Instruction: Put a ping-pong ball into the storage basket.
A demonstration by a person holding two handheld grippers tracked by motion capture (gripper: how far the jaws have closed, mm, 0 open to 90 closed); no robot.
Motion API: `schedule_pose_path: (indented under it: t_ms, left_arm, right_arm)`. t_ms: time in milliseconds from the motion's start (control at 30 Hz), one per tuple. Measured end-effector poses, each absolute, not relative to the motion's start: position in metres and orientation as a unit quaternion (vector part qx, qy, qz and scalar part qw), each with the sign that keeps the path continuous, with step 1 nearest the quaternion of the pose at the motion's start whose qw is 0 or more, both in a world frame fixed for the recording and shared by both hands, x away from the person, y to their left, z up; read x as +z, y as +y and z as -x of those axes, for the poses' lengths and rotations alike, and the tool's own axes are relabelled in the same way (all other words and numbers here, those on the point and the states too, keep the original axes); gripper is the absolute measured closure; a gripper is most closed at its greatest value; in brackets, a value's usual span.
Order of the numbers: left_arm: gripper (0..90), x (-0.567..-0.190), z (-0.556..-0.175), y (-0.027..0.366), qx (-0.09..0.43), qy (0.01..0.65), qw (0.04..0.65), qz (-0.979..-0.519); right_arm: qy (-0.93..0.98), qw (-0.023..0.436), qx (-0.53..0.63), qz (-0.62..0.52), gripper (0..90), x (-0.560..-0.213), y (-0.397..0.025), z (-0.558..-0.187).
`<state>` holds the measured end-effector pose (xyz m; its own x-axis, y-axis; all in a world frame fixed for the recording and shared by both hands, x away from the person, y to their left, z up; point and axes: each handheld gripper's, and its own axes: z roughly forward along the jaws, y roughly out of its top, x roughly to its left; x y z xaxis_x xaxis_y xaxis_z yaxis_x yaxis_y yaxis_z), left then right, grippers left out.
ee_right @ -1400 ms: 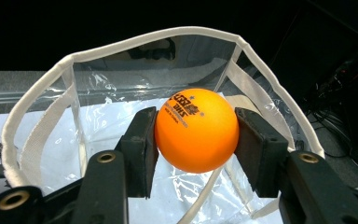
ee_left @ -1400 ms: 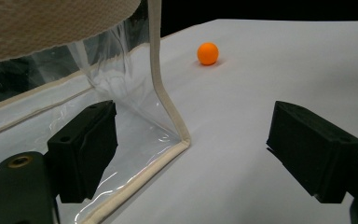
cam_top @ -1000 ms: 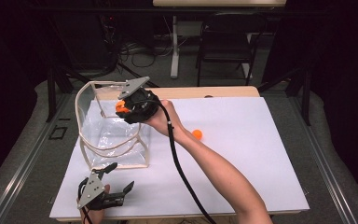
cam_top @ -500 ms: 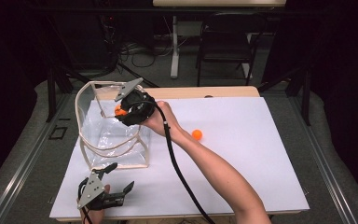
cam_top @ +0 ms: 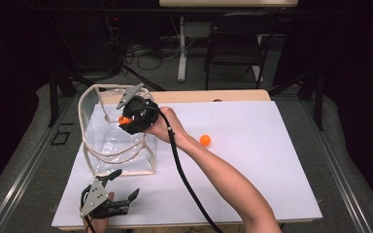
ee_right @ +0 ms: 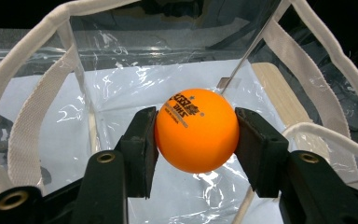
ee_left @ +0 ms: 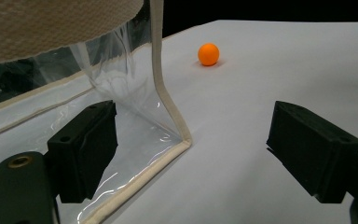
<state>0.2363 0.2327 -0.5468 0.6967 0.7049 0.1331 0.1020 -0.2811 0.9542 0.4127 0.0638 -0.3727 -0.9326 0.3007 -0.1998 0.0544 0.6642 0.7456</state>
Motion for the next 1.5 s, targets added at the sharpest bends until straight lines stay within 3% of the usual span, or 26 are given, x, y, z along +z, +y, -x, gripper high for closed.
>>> schedule_pose_path:
  t_ms: [1300,1433,1500]
  left_arm:
    - [15.6,-0.5469,-0.2362,0.2324,0.281,0.268,0.535,-0.750]
    - [15.6,-0.5469,-0.2360,0.2328,0.282,0.269,0.535,-0.750]
    - [15.6,-0.5467,-0.2359,0.2332,0.283,0.269,0.534,-0.750]
  right_arm:
    - [0.917,0.146,0.359,-0.097,50.3,-0.3804,0.0666,-0.4107]
    - [0.913,0.150,0.366,-0.101,43.9,-0.3787,0.0640,-0.4093]
    - [0.910,0.150,0.371,-0.107,34.5,-0.3771,0.0619,-0.4086]
